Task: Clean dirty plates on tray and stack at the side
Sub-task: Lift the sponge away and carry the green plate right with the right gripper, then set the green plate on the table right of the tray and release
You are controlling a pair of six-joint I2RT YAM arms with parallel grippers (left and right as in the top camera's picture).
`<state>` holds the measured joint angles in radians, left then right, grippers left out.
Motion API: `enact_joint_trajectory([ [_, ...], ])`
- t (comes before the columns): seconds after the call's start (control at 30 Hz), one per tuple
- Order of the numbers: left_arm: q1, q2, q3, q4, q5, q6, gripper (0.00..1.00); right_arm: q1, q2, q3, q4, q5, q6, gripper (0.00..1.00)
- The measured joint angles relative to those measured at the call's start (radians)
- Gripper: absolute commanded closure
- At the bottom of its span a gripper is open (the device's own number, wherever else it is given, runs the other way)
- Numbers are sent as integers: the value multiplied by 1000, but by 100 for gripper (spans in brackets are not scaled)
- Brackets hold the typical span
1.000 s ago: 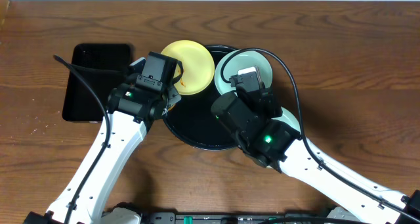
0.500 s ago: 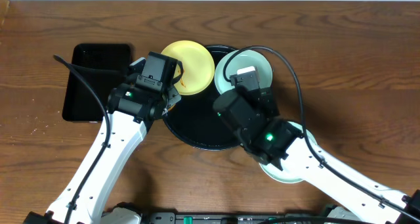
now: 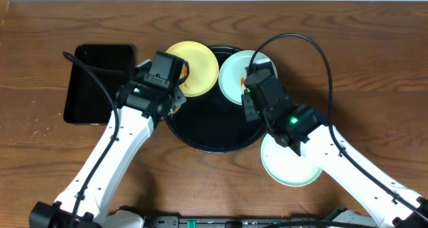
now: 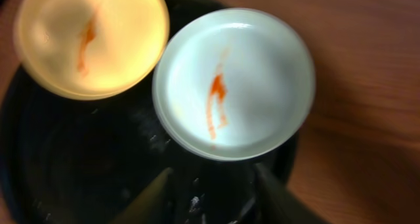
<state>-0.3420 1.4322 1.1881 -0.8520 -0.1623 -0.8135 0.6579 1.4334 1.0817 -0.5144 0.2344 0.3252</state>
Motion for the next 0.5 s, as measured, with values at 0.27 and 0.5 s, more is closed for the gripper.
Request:
enact_joint_trajectory([
  [0.27,0,38,0,8,0,2,93,-11,0,0,-50,-142,13,38],
  [0.5,-6,85,0,26,11,3,92,-124,0,0,-50,-288,23,39],
])
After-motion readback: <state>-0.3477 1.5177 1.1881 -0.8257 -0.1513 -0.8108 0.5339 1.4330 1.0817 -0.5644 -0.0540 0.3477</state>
